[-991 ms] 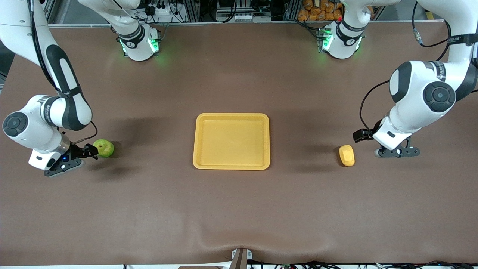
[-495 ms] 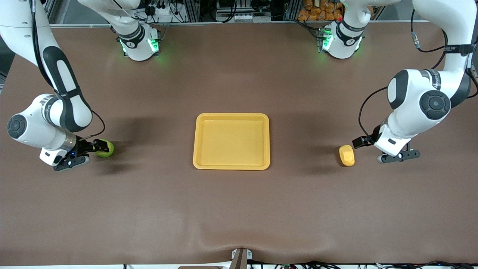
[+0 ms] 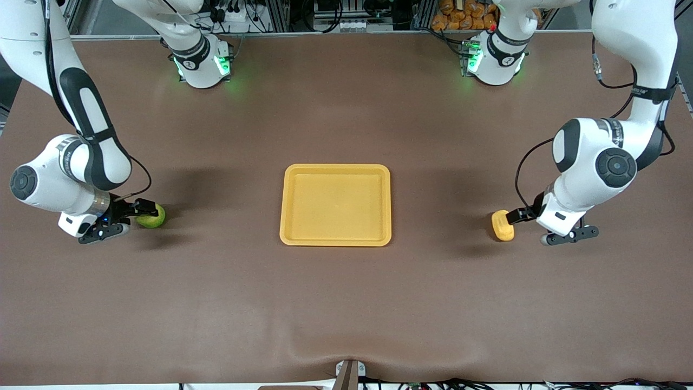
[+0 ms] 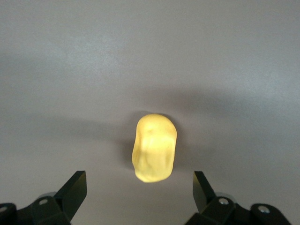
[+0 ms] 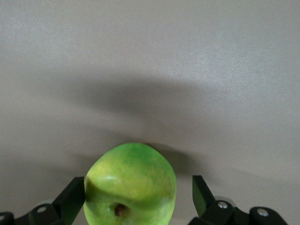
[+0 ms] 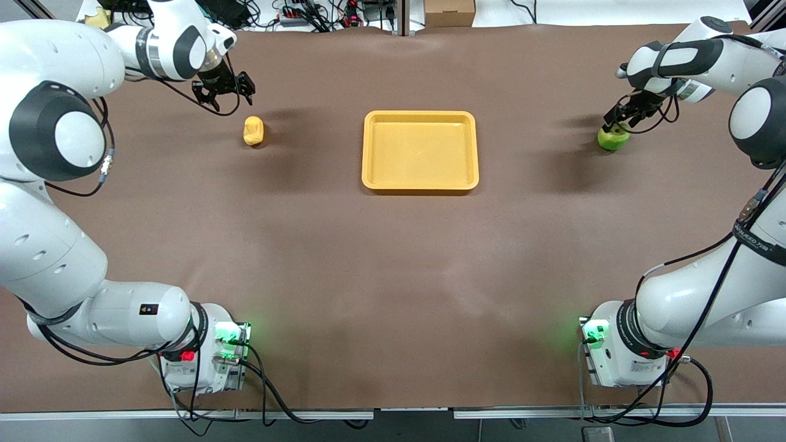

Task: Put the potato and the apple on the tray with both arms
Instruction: 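Lower and close the right gripper on the apple while the left grasps potato, then carry the apple with the right gripper while the left gripper carries potato, then lower the apple onto the tray while the left gripper lowers the potato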

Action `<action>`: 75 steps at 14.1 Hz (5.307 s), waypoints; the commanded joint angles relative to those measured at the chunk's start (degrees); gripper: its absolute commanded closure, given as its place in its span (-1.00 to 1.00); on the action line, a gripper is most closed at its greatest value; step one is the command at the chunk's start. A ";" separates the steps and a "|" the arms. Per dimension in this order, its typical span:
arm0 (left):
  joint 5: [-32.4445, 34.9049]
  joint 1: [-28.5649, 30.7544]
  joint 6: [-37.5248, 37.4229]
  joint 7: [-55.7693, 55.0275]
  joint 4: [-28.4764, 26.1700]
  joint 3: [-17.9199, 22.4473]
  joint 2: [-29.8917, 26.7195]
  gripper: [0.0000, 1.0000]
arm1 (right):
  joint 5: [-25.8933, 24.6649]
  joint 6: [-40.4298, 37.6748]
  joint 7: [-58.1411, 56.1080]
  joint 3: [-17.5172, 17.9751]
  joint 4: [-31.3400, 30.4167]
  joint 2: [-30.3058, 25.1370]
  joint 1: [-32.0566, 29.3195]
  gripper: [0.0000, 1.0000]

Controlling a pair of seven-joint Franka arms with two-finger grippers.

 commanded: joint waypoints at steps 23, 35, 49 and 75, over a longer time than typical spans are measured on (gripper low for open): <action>-2.42 -0.48 9.95 -0.64 -0.01 -0.68 9.90 0.59 | 1.15 -4.28 -12.87 0.47 9.26 -0.81 1.79 1.00; -1.80 -2.24 8.64 -0.63 0.95 -4.18 6.47 1.00 | 0.62 -13.71 -11.15 0.47 19.75 -0.10 17.26 1.00; -1.71 -7.42 1.16 -1.51 10.44 -11.31 6.82 1.00 | 0.54 -15.38 -51.18 11.01 19.48 -1.33 22.78 1.00; 4.09 -25.61 1.33 -25.24 20.99 -10.61 19.65 1.00 | 0.27 13.44 -41.69 11.10 -0.21 -1.08 33.96 1.00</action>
